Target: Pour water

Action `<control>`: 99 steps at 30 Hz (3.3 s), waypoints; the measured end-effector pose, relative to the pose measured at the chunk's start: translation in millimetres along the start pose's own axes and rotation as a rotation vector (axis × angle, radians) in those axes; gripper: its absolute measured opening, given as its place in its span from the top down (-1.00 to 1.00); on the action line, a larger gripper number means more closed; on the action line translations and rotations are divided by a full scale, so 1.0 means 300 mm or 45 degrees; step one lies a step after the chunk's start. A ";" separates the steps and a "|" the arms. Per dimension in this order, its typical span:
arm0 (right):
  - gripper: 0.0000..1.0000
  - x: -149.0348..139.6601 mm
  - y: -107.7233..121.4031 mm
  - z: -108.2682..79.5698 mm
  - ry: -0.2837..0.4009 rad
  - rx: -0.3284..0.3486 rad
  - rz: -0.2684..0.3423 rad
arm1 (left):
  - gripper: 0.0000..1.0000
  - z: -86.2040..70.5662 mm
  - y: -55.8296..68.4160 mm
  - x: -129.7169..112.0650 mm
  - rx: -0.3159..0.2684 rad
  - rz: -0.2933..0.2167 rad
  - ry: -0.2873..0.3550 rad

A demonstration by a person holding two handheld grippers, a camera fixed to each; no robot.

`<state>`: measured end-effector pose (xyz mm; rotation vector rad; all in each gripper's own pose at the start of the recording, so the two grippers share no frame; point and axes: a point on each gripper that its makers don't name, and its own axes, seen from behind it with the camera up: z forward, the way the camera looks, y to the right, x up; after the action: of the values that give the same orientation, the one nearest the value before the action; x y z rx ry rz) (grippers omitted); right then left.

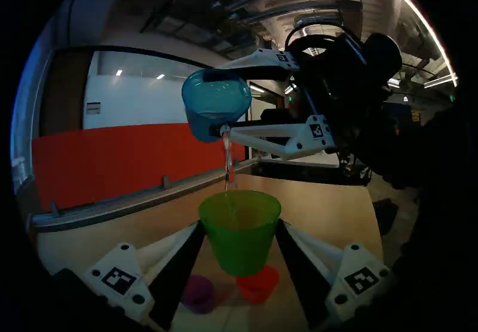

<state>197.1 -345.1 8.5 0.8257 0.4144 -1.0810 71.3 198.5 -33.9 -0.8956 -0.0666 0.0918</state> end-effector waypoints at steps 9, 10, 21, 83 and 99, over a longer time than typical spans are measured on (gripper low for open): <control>-0.83 -0.001 0.019 -0.003 0.001 -0.020 -0.039 | -0.69 0.020 0.003 0.000 -0.008 0.004 0.000; -0.83 -0.001 0.020 -0.003 0.001 -0.021 -0.044 | -0.69 0.019 0.004 0.002 -0.009 0.005 0.000; -0.83 0.002 0.036 -0.007 0.008 -0.035 -0.100 | -0.68 0.012 0.004 0.011 -0.007 0.012 0.002; -0.82 0.045 0.089 -0.001 0.020 -0.077 -0.390 | -0.68 -0.009 0.000 0.007 -0.002 0.024 -0.001; -0.82 0.053 0.107 0.002 0.015 -0.088 -0.467 | -0.68 -0.010 0.003 0.015 -0.007 0.026 0.006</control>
<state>232.8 -348.1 10.5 0.7101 0.6261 -1.3927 76.0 197.3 -36.2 -0.9024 -0.0535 0.1086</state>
